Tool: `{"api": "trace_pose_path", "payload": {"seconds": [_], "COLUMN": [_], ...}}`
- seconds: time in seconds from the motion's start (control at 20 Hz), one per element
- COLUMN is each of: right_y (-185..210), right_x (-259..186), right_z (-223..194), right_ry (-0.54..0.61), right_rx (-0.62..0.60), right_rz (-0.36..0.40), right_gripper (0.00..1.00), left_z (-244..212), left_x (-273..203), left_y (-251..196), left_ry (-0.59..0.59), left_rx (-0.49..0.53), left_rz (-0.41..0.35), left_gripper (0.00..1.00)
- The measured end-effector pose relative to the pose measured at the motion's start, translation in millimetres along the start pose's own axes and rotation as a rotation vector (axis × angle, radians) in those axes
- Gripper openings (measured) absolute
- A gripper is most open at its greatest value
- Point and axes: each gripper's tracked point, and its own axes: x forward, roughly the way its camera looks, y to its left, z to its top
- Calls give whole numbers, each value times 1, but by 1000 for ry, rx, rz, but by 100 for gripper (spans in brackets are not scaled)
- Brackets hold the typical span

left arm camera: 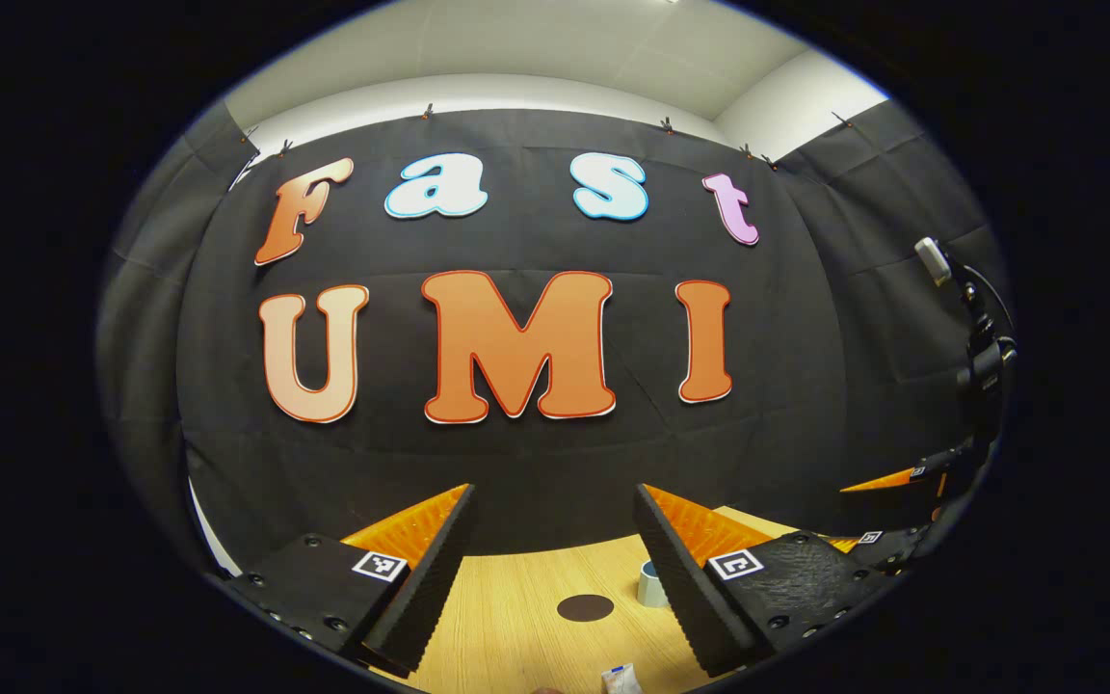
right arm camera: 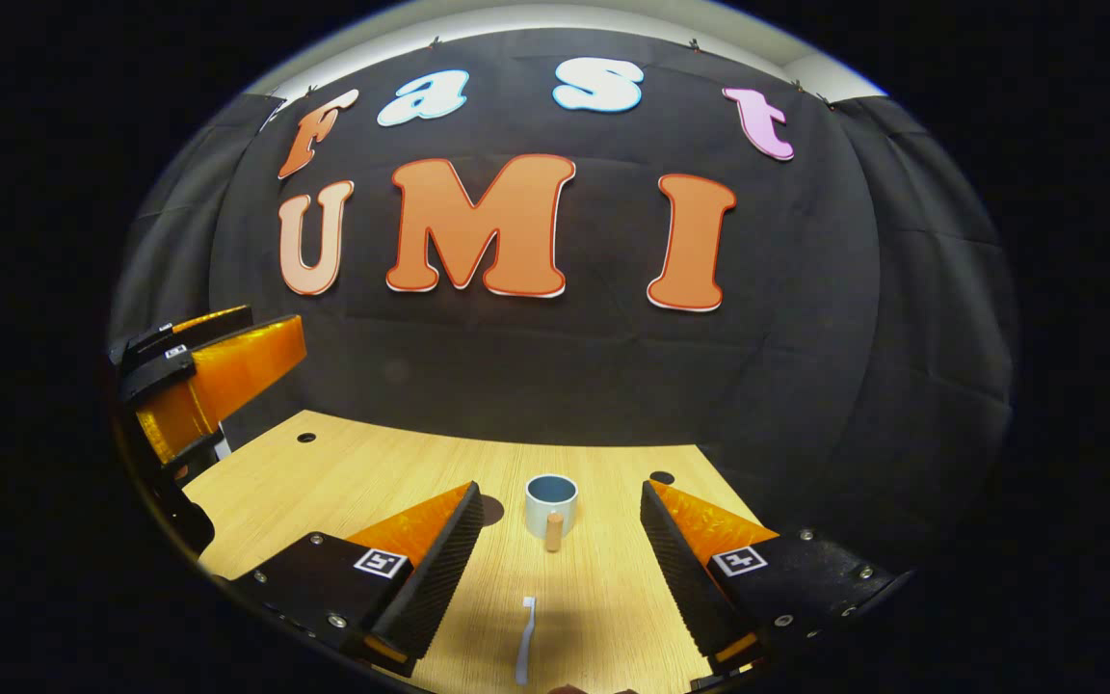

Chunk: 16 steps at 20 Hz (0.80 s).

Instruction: Put the toothbrush and toothpaste on the desktop into the cup, then pick up the cup and place it on the coaster on the desktop.

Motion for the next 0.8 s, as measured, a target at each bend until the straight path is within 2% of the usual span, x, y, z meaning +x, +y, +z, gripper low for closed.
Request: {"api": "trace_pose_path", "payload": {"seconds": [0.3, 0.55, 0.8], "right_y": [7, 17, 18], "right_x": [21, 27, 32], "right_z": [-46, -104, -143], "right_ry": [160, 366, 487], "right_rx": [2, 16, -14], "right_rz": [67, 132, 155], "right_gripper": [99, 99, 99], "left_z": [-9, -25, -45], "left_x": [-4, -4, -6], "left_y": [10, 17, 14], "left_ry": [28, 86, 147], "left_rx": [26, 38, 53], "left_rz": [61, 114, 142], "left_gripper": [97, 98, 98]}}
